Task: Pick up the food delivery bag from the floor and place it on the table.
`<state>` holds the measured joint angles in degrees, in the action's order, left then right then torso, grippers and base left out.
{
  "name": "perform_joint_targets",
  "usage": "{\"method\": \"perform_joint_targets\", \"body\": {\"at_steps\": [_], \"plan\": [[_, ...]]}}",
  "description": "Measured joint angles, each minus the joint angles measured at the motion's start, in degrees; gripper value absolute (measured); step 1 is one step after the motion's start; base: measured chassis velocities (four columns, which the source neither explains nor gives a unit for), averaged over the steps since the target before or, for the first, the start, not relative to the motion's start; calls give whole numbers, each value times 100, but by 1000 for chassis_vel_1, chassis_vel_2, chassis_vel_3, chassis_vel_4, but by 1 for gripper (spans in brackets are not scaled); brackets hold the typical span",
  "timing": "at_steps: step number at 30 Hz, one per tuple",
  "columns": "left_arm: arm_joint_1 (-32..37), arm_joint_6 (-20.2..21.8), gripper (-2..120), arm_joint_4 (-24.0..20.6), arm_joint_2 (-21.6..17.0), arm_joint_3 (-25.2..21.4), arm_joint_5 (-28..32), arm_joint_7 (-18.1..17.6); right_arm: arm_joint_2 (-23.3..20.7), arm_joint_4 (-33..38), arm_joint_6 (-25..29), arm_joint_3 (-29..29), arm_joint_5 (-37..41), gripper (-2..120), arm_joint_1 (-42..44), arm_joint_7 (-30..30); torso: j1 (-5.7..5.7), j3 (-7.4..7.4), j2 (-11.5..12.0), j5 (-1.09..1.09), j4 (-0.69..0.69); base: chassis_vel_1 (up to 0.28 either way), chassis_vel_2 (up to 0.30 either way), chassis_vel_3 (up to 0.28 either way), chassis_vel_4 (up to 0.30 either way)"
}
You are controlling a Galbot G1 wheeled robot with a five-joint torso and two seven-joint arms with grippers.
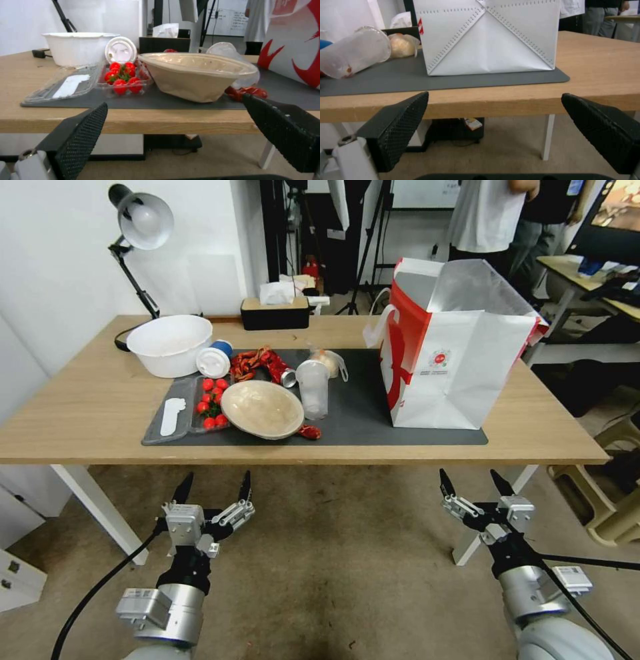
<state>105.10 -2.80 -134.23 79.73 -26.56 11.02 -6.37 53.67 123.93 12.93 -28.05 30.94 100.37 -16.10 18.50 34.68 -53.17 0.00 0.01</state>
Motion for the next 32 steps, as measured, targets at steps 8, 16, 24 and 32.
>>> {"method": "perform_joint_targets", "body": {"at_steps": [8, 16, 24, 32], "plan": [[4, 13, 100, 6, 0, -14, 22, -23, -32, -32, 51, 0, 46, 100, -2, 50, 0, 0, 1, 0, 0, 0, 0, 0, 0], [6, 19, 100, 6, -2, -14, 26, -28, -37, -32, 51, 0, 53, 100, -5, 50, 0, 0, 1, 0, 0, 0, 0, 0, 0], [9, 23, 100, 4, -2, -14, 28, -32, -40, -30, 51, -1, 57, 100, -8, 49, 0, 0, 1, 0, 0, 0, 0, 0, 0], [9, 27, 100, 2, -2, -13, 29, -35, -43, -28, 51, -2, 60, 100, -9, 48, 0, 0, 1, 0, 0, 0, 0, 0, 0]]}}
